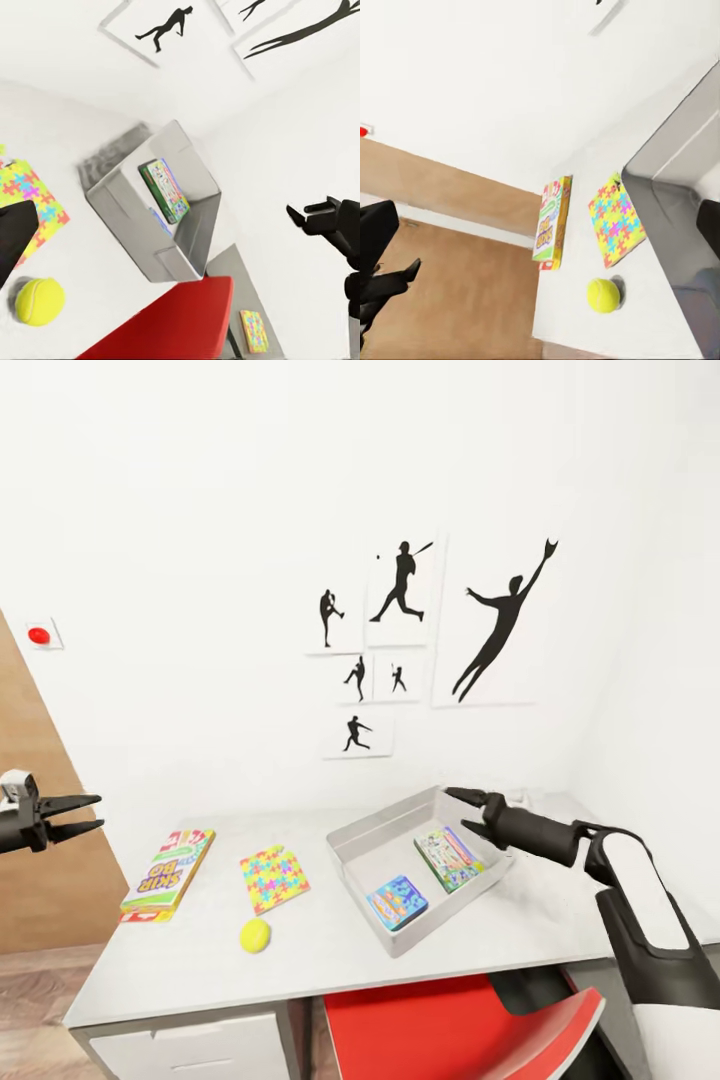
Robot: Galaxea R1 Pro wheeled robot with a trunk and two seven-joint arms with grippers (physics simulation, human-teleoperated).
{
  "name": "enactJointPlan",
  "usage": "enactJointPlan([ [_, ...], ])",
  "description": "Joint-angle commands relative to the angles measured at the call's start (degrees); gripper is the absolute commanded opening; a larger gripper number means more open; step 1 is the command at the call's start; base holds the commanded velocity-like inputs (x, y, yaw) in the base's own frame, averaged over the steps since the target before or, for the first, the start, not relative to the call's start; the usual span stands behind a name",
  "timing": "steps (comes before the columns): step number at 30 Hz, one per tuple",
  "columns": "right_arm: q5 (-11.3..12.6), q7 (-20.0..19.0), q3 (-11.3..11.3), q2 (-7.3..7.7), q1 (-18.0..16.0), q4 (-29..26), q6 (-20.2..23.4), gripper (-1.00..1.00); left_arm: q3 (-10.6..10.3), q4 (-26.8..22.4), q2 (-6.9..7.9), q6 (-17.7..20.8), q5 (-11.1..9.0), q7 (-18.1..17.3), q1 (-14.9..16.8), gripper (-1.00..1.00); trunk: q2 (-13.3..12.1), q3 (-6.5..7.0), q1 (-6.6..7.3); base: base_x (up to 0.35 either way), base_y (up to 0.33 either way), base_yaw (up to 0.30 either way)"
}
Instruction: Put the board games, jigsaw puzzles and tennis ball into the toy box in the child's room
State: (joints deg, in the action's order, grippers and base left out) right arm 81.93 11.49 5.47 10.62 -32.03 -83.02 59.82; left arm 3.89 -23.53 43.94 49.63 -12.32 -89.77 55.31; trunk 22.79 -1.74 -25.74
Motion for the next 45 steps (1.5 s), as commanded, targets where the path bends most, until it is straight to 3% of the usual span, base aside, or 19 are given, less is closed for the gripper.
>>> enactJointPlan([
  [1, 1.71, -1.41, 0.77, 1.06, 1.78, -0.30, 0.18, 1.00, -0.02, 0.60, 1.11, -0.12, 0.03, -0.23, -0.45, 1.00, 0.12, -0.04, -0.05, 0.000, 0.000, -0.060],
  [6, 2.95, -11.63, 1.93, 3.53, 8.95, -1.20, 0.18, 1.00, -0.02, 6.11, 4.04, -3.68, 0.08, -0.23, -1.20, 1.00, 0.12, 0.41, -0.05, 0.000, 0.000, -0.025],
  [11, 2.91, -22.45, 2.59, 4.04, 16.95, -5.28, 0.18, 1.00, -0.12, 12.04, 5.92, -7.73, 0.16, -0.23, -1.37, 1.00, 0.12, 0.87, -0.05, 0.000, 0.000, -0.005],
  [14, 2.90, -25.09, 3.51, 4.05, 19.45, -5.97, 0.18, 1.00, -0.15, 15.00, 6.27, -9.77, 0.22, -0.23, -1.53, 1.00, 0.12, 1.14, -0.05, 0.000, 0.000, -0.001],
  [23, 2.84, -26.98, 4.05, 3.46, 24.22, -6.88, 0.18, 1.00, -0.41, 22.40, 6.39, -17.30, 0.54, -0.23, -2.12, 1.00, 0.12, 1.96, -0.05, 0.000, 0.000, 0.000],
  [36, 2.51, -26.81, 4.28, 3.12, 24.56, -6.79, 0.18, 1.00, -0.46, 23.08, 6.42, -18.24, 0.40, -0.23, -2.57, 1.00, 0.12, 3.16, -0.05, -0.002, 0.000, 0.000],
  [45, -1.47, -26.83, 4.36, 3.08, 24.56, -6.68, -1.88, 1.00, -0.60, 23.17, 6.92, -18.32, 0.59, -0.23, -2.65, 1.00, 0.12, 3.98, -0.05, -0.223, 0.000, 0.000],
])
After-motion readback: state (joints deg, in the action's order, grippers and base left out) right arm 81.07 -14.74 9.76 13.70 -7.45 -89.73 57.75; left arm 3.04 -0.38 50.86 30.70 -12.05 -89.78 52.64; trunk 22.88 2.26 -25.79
